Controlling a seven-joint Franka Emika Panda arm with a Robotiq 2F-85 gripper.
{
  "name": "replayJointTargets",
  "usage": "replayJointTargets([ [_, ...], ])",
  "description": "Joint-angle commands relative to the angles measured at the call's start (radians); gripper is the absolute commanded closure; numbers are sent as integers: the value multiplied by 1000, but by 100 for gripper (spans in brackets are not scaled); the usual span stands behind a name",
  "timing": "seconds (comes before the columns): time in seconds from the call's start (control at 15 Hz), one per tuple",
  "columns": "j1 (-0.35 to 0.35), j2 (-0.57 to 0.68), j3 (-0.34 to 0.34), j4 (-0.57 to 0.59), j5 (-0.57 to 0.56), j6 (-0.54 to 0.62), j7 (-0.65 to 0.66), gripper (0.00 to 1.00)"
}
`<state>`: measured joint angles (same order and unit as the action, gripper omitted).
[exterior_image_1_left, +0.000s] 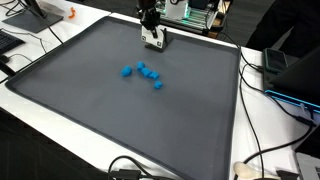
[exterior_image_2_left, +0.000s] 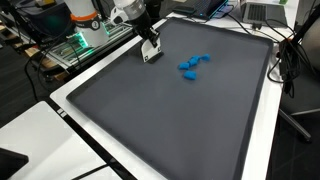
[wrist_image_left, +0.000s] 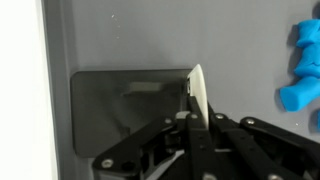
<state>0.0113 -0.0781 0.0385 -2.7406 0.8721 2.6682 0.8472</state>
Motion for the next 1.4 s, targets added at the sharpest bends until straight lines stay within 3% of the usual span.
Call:
replayJointTargets([
  [0.0,8,-26,12,-21,-32,15,45,99],
  [1.33,27,12,17,-9,30,75,-30,99],
])
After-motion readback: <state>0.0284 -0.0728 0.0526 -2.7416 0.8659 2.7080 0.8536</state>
